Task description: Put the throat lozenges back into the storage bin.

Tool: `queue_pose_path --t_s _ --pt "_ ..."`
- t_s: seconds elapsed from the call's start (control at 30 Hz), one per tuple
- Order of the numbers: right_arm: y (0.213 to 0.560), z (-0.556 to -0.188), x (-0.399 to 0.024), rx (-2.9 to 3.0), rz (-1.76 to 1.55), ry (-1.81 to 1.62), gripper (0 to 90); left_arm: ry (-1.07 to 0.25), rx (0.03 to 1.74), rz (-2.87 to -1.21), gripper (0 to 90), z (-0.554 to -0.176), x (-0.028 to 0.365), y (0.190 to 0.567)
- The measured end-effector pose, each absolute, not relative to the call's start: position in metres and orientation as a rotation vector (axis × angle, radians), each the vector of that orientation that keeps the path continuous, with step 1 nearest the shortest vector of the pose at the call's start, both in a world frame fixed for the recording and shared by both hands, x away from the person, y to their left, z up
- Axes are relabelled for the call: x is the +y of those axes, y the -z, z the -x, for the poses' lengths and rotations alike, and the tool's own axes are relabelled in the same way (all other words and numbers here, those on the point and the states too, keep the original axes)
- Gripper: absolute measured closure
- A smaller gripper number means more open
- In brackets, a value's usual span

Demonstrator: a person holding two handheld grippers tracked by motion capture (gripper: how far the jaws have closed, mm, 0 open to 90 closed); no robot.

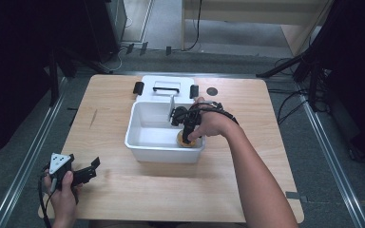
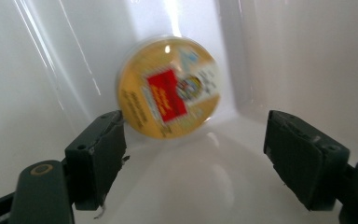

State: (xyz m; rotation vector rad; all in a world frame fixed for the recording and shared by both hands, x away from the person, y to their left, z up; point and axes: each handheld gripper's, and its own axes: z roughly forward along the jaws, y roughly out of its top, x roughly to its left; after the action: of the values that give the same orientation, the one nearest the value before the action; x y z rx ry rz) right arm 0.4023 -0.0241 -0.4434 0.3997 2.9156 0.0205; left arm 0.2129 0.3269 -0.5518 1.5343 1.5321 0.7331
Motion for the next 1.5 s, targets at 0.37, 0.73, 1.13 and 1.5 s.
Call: queue_pose_path --t_s 0.37,0.73,1.13,1.5 --pt "0.430 -0.397 -0.025 2.873 -0.429 -0.123 14.1 -0.733 1.533 -1.534 0.2 -0.213 0.327 0.552" --pt "0.391 -0.387 -0.040 2.817 -0.677 -0.320 0.0 -0.735 1.532 -1.533 0.2 -0.213 0.327 0.552" --pt "0.372 -0.380 -0.076 2.704 -0.870 -0.463 0.0 -0.732 1.533 -1.534 0.3 -0.213 0.327 0.552" --pt "0.373 -0.374 -0.123 2.605 -1.005 -0.521 0.0 -0.735 1.534 -1.536 0.3 -0.213 0.327 0.552"
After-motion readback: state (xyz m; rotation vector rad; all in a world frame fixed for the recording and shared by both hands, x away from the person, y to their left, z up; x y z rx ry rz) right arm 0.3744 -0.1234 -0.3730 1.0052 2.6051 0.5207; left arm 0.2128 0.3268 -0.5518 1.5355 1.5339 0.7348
